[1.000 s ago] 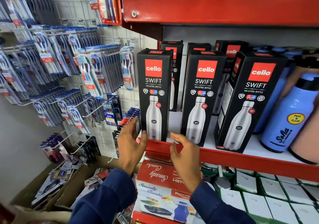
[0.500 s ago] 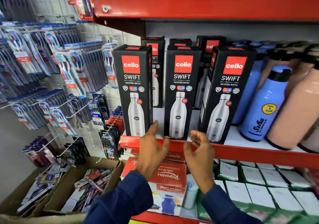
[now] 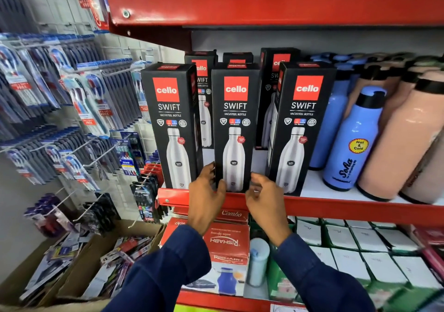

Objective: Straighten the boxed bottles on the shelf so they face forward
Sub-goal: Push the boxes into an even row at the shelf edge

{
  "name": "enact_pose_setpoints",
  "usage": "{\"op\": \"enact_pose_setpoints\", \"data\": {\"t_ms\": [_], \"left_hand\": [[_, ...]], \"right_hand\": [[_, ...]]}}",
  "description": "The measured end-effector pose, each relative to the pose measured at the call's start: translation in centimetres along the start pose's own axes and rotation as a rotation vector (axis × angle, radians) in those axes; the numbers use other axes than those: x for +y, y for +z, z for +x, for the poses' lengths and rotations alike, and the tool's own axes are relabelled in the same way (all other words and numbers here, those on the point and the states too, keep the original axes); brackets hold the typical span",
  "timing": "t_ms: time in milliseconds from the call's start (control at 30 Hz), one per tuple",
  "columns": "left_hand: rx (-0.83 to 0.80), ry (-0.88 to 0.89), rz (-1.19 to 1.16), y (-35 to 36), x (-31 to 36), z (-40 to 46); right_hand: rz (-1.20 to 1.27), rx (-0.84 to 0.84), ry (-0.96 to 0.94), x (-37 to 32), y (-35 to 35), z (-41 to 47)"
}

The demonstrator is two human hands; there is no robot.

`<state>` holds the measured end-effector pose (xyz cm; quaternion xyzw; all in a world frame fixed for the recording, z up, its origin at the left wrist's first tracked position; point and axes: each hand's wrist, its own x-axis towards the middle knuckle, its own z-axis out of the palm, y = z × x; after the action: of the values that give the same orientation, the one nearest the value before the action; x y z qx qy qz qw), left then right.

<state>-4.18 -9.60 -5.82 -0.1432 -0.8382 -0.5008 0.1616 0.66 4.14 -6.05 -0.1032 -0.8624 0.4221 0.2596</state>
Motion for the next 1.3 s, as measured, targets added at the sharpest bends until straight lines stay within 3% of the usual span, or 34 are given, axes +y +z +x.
{"op": "enact_pose_setpoints", "data": {"t_ms": [433,567,667,733,900,1033,1167,1300], "left_hand": [[0.082,0.010,0.036,-0.4,-0.4,-1.3],[0.211,0.027,-0.067,-0.6,0.2,-1.9],[0.364,0.158,-0.068,-0.1,1.6,-2.7],[0.382,0.247,-0.056,0.8,2.8,-3.2],[0.181,0.299,-0.124,4.2,5.5,-4.3],[-0.004,0.195,-0.067,6.9,6.1,-4.2],[-0.131,0.103,-0.006,8.5,6.7,-3.3],[-0.150,0.046,-0.027,9.3,7.3,-2.6]], "right_hand": [[0.042,-0.015,-0.024,0.2,-0.9,-0.7],[0.090,0.007,-0.026,0.9,-2.2,-1.0],[0.151,0.109,-0.019,2.2,-3.8,-1.4],[0.165,0.178,-0.003,3.2,-5.0,-1.4],[0.180,0.302,0.075,5.2,-7.4,-0.9],[0.197,0.337,0.140,6.4,-8.7,-0.1],[0.157,0.267,0.160,7.4,-9.2,1.2],[0.146,0.144,0.136,7.5,-9.3,2.1]]}}
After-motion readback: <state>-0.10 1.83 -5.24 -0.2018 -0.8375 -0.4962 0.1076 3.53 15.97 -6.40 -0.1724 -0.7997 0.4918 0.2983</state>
